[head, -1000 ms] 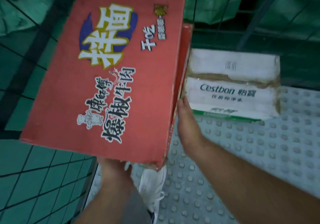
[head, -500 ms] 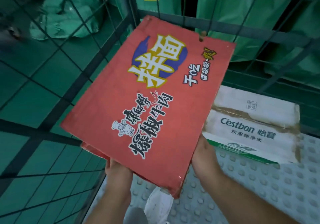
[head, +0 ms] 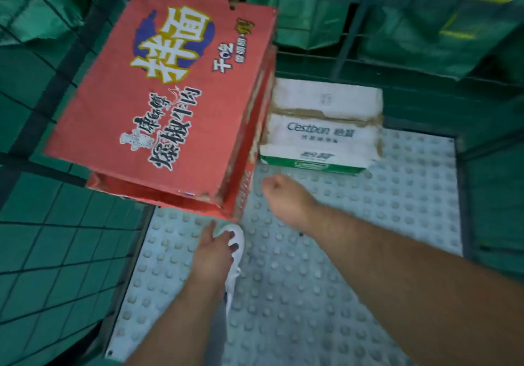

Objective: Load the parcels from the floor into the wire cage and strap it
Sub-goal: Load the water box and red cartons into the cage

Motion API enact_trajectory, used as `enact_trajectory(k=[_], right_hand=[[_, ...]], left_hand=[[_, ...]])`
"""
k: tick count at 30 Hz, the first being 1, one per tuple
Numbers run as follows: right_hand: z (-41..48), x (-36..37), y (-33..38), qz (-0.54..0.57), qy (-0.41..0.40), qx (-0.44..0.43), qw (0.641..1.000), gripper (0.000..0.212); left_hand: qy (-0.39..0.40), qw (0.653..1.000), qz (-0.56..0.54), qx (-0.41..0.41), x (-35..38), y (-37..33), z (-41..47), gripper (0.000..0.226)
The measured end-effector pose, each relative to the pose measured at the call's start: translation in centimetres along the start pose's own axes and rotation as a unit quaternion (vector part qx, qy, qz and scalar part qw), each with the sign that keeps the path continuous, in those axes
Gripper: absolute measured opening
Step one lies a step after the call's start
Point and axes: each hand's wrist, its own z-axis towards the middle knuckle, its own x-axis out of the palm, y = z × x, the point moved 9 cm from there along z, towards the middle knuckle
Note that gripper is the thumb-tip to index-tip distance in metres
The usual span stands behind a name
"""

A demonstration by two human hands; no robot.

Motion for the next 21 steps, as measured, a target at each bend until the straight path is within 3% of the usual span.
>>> enact_trajectory(k=[3,6,10,14,21], right_hand=[[-9.5,1.5,-8.6,0.019,0.028,0.058,0.998,0.038],[-20.1,2.9,-18.6,0.098,0.043,0.149,0.983,0.029],[-33.3,4.3,-28.1,0.172,0.035,0.29,0.941,0.016],[-39.4,4.6,-31.7,0.196,0.01,0.325,0.925,0.025],[-41.6,2.8,-31.6,0.311,-0.078,0.342,0.883,0.021]], left_hand=[[0.081,0.99,0.116,0.014,3.1,3.1,-6.4,0.029],[0.129,0.974,0.188,0.006,3.7,6.6,-14.1,0.025],[0.135,0.96,0.242,-0.028,2.0,11.1,-23.5,0.023],[0.129,0.951,0.275,-0.058,1.7,14.5,-29.2,0.021],[0.164,0.903,0.397,-0.017,5.4,12.7,-34.1,0.019]])
